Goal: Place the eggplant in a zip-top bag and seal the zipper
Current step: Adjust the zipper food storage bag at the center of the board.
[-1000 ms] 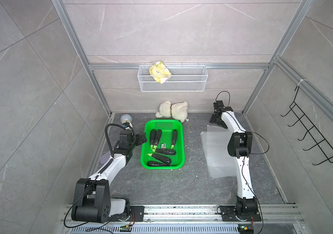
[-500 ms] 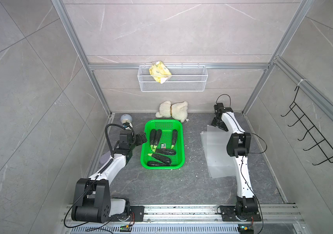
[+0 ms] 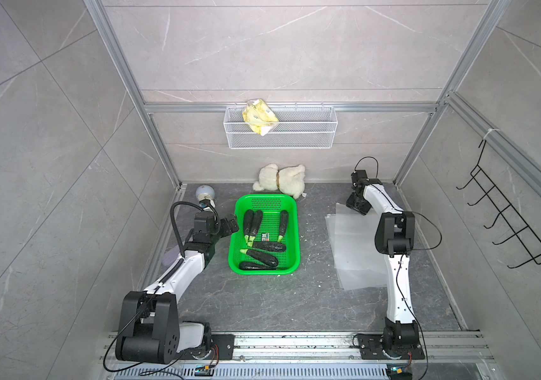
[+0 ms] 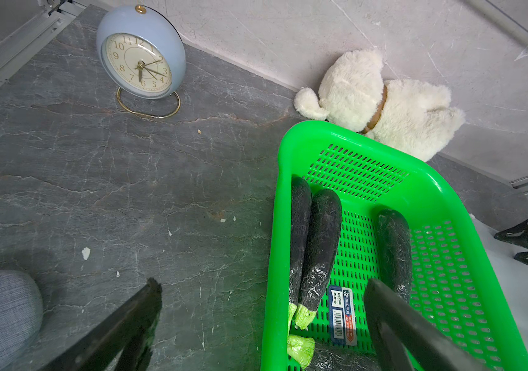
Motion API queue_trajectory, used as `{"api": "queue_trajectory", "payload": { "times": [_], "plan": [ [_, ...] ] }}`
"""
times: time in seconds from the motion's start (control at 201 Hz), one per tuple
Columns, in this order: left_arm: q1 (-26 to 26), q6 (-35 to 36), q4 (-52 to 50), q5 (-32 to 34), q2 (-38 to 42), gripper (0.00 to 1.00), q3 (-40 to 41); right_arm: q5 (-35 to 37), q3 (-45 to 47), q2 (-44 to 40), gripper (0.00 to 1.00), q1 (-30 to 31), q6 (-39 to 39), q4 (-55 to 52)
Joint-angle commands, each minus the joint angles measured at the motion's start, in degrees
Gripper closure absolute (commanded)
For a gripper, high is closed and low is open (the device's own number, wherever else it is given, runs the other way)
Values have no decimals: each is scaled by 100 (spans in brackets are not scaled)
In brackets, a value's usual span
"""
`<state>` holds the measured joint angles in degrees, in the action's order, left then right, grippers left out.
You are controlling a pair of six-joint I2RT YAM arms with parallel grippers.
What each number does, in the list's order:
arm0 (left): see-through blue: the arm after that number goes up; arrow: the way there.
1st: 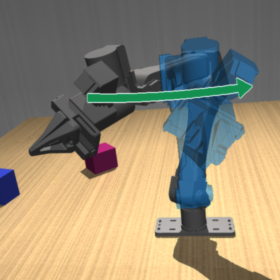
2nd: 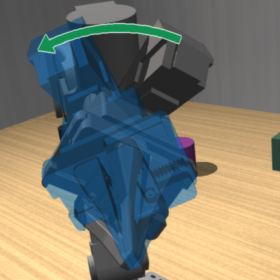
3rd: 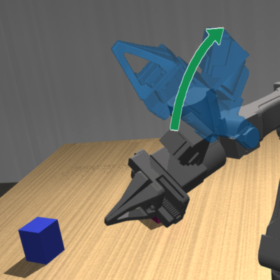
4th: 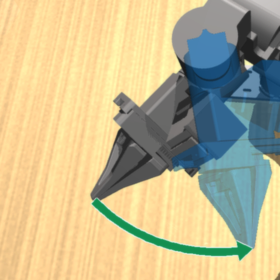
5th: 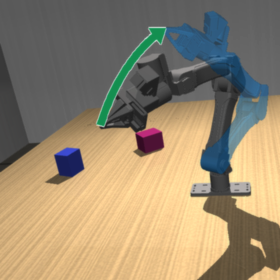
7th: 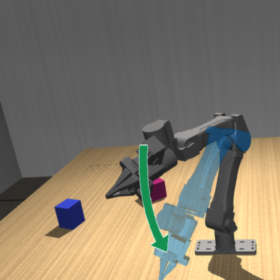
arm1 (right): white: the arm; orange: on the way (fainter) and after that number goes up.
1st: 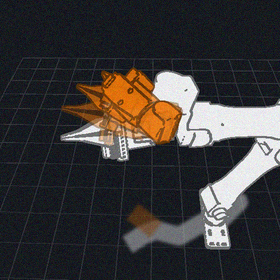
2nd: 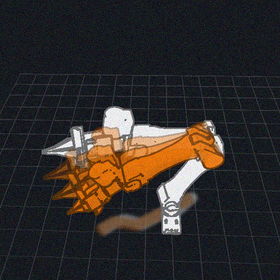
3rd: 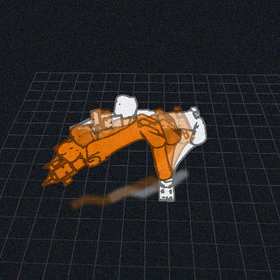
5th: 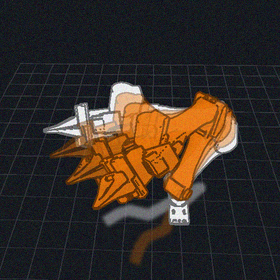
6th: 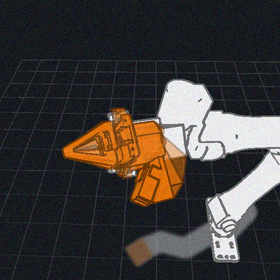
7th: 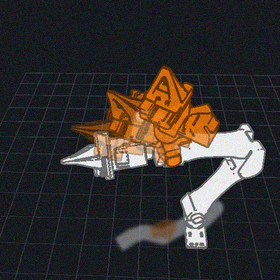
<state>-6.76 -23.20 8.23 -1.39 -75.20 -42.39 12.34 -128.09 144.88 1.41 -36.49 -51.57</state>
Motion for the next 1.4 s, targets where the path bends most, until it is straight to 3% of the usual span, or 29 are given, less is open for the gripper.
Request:
{"api": "queue_trajectory", "payload": {
  "times": [0.0,0.134,0.304,0.523,0.901,1.399],
  "plan": [
    [-12,-9,91,33,205,1,43,-393,581,-282,58,29,-18,183],
    [-3,1,79,36,243,1,74,-700,1302,-729,76,-26,-42,647],
    [-5,32,56,54,288,1,117,-1101,2105,-1156,84,-88,2,1098],
    [-9,55,57,8,339,1,112,-1811,2846,-1538,83,-14,415,1422],
    [-5,11,111,-130,395,1,126,-2559,3283,-1731,78,621,2056,1090],
    [-8,20,82,-159,495,1,135,-2498,4377,-2534,76,1113,2774,698]
  ]
}}
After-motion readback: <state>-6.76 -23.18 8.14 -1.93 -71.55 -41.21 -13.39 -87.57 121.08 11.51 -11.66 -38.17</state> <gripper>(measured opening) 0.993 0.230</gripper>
